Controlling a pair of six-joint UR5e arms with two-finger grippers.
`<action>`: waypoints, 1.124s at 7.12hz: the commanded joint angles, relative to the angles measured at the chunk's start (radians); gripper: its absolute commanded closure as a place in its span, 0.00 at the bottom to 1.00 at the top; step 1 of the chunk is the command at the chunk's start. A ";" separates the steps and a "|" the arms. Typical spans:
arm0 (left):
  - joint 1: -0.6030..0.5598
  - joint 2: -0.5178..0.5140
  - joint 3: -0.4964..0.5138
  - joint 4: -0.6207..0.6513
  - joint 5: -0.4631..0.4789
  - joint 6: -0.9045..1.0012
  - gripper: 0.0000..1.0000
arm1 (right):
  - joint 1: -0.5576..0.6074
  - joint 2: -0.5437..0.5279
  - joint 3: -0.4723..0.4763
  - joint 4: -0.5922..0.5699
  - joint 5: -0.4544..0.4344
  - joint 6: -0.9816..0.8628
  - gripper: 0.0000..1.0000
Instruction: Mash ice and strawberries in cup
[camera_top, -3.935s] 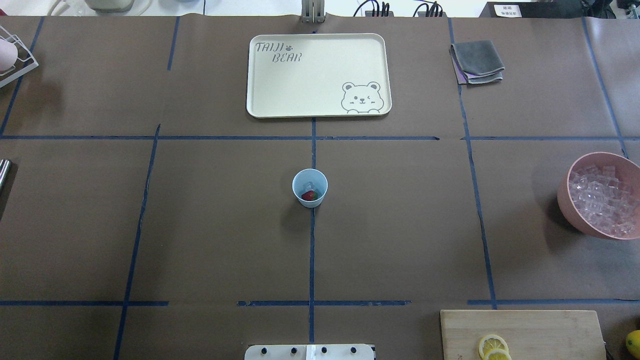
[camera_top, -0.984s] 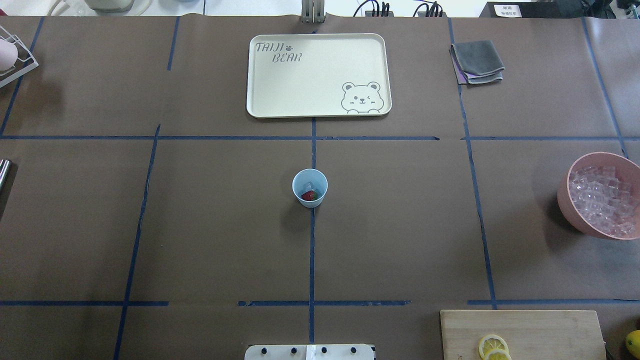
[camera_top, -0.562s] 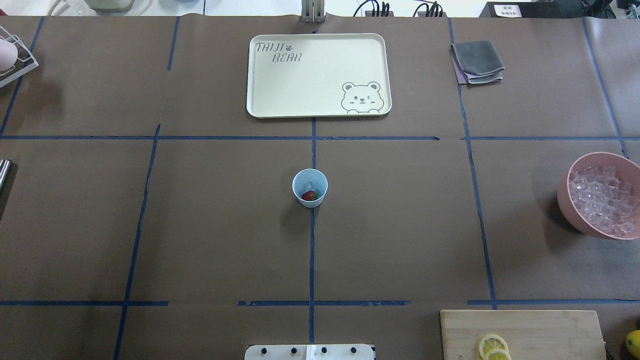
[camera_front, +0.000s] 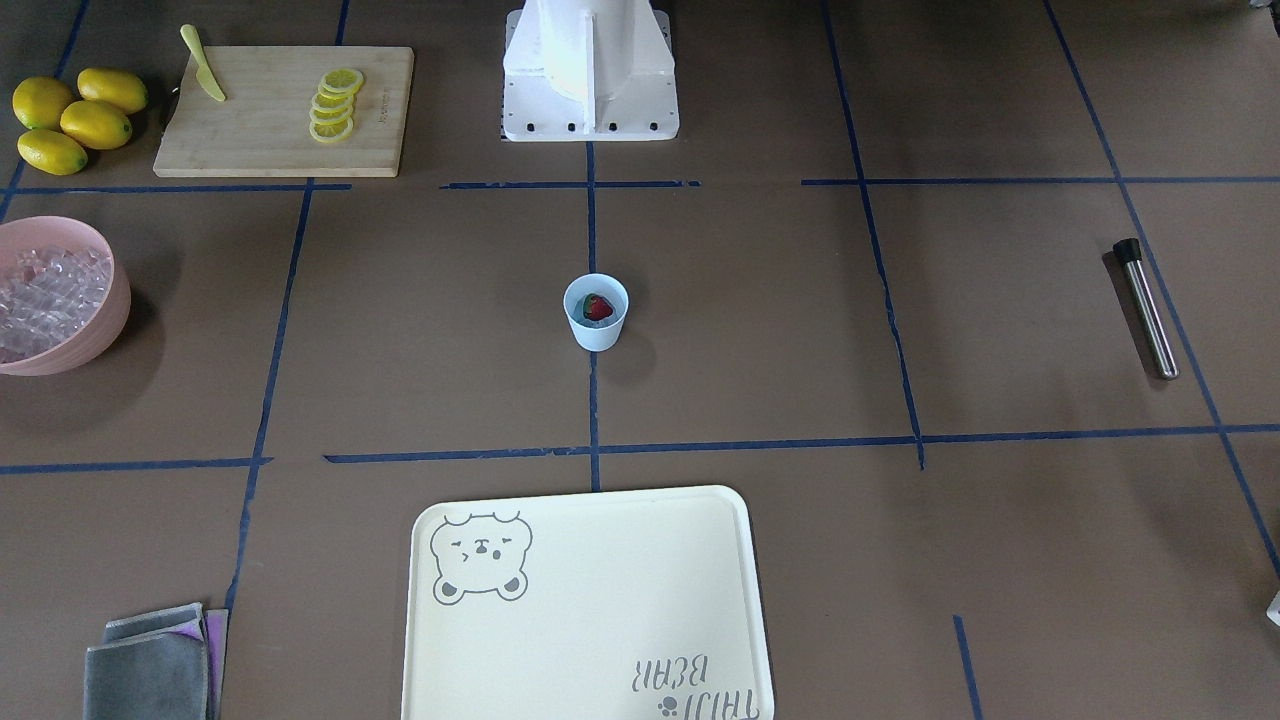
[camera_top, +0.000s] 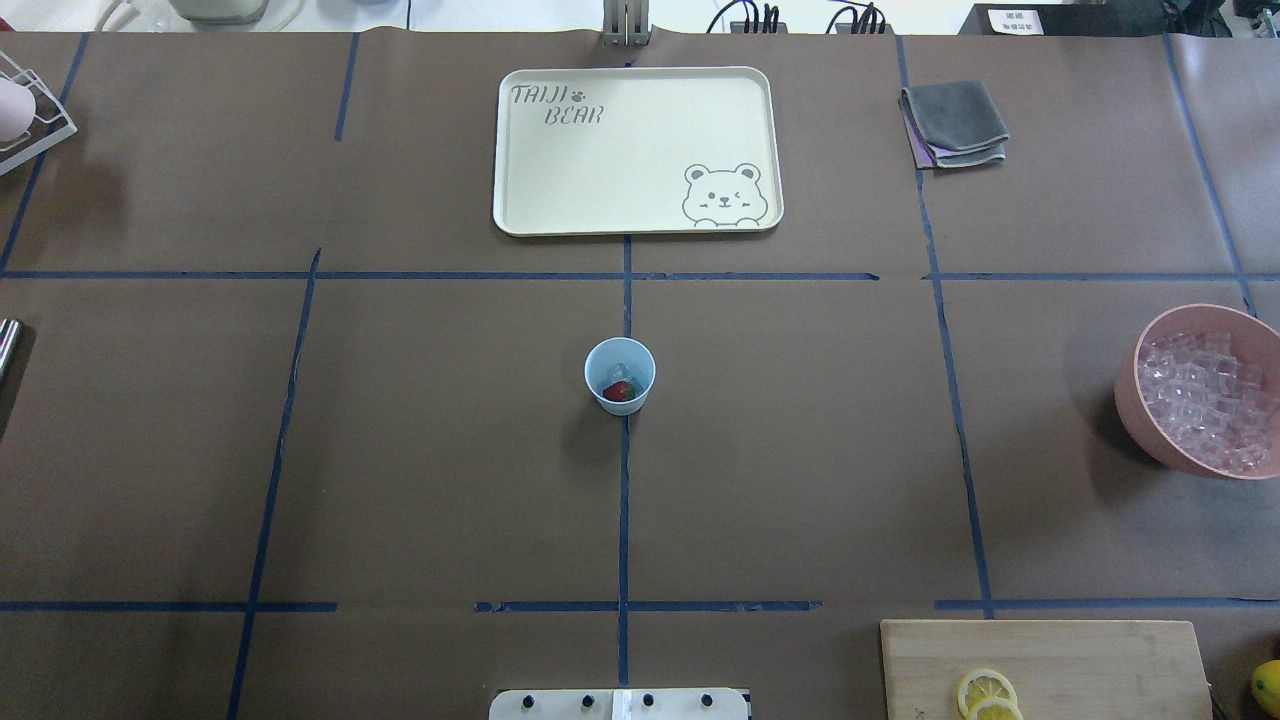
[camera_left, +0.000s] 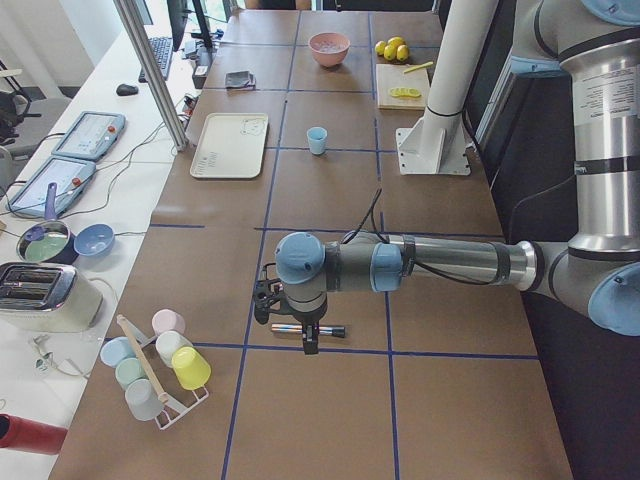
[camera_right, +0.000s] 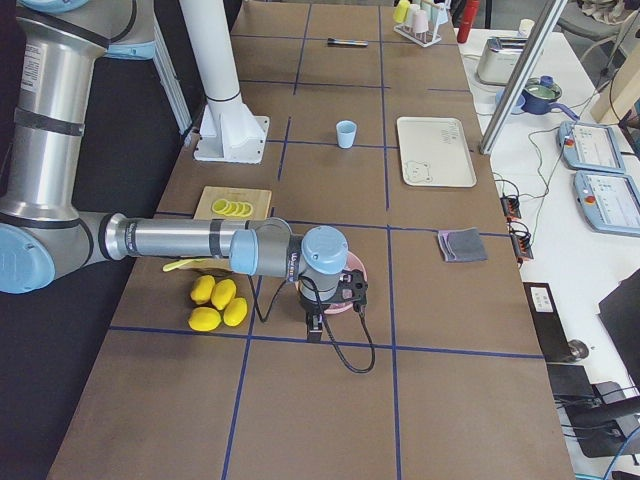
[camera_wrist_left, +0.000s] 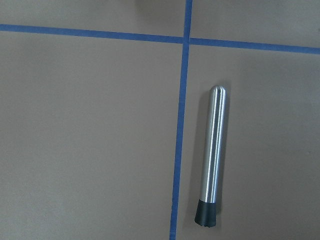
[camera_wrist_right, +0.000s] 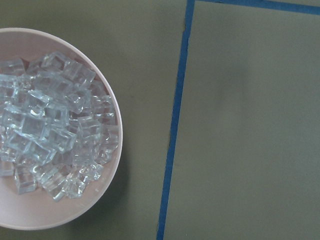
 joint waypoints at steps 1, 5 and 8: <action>0.000 0.000 -0.001 0.000 0.006 0.002 0.00 | 0.003 0.000 -0.008 0.001 -0.003 0.022 0.00; 0.000 0.000 0.005 0.003 0.056 -0.004 0.00 | 0.006 0.000 -0.010 0.001 -0.023 0.030 0.00; 0.000 0.000 -0.004 0.000 0.081 0.000 0.00 | 0.006 0.000 -0.008 0.001 -0.021 0.031 0.00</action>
